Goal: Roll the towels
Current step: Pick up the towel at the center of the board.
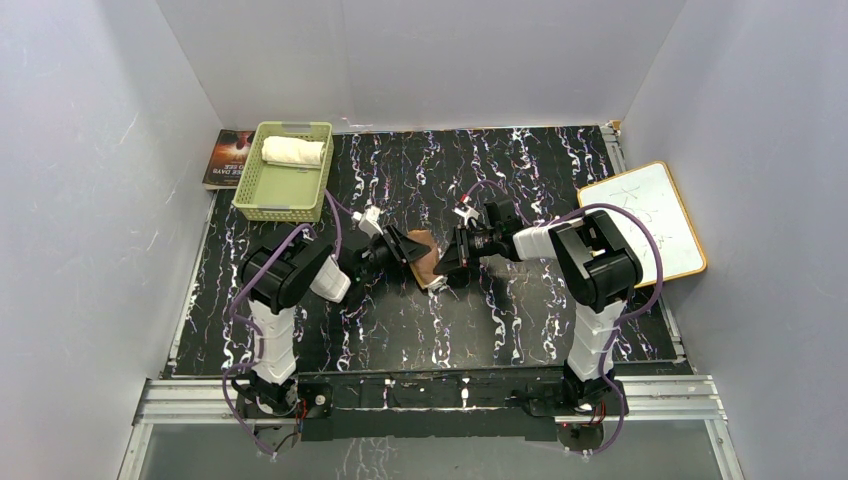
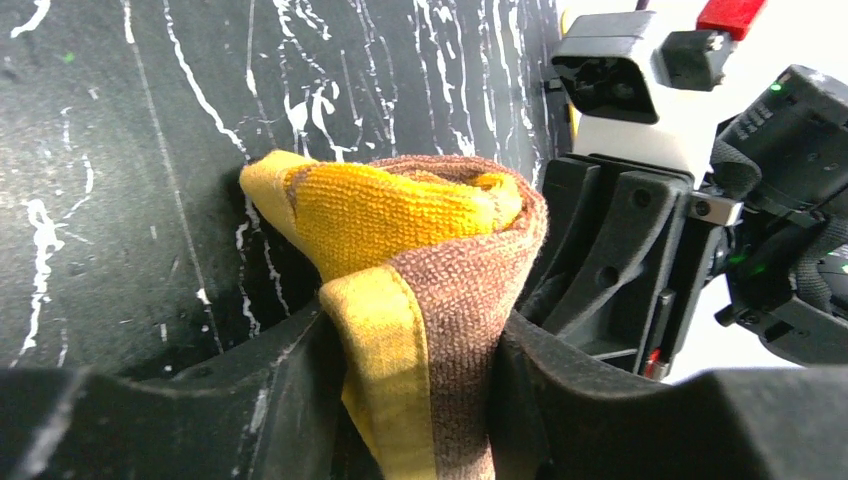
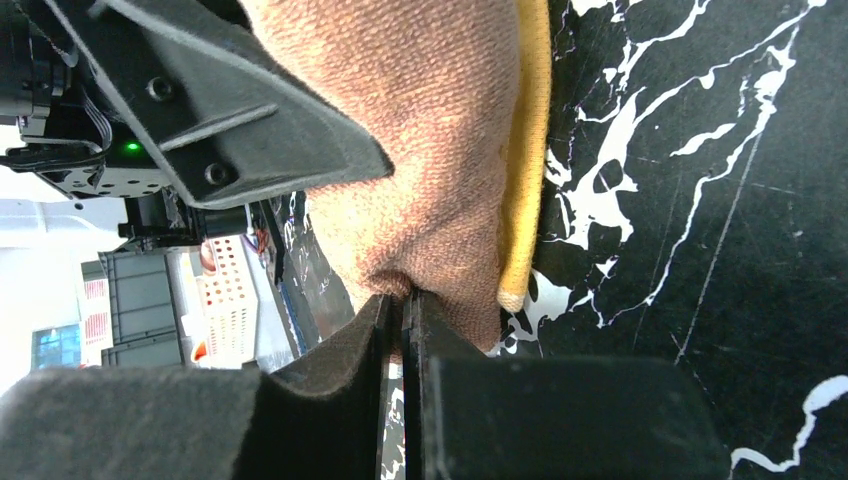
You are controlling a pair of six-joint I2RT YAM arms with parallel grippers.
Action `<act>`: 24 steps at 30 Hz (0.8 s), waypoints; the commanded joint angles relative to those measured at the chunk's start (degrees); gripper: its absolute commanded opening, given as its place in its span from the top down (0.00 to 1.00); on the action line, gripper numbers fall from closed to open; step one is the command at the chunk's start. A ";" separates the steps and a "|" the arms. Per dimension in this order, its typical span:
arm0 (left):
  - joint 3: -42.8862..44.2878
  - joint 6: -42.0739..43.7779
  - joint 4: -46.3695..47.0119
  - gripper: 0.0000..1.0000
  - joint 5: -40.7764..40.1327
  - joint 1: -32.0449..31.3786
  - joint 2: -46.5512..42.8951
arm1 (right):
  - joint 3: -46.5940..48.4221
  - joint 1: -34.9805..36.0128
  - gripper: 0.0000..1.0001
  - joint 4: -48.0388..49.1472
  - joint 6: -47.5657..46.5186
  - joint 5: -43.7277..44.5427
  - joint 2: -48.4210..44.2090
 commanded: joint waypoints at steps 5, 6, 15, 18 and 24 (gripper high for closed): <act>0.81 5.04 -5.29 0.60 -0.45 -0.79 -1.62 | -0.97 -0.09 0.88 -1.17 -2.53 2.04 -0.58; 1.00 5.24 -5.95 0.60 -0.68 -0.64 -2.10 | -0.91 -0.27 0.82 -0.49 -2.51 1.09 -1.22; 1.71 5.19 -9.86 0.65 -1.34 3.86 -8.42 | -0.65 -6.56 0.55 6.96 4.76 -2.65 -13.15; 1.50 4.80 -11.18 0.67 -1.70 6.18 -11.90 | -2.87 -8.42 0.53 9.26 7.36 -2.14 -17.46; 4.80 5.94 -20.59 0.67 -2.11 12.41 -22.58 | -5.18 -8.71 0.52 3.40 2.87 -0.05 -23.03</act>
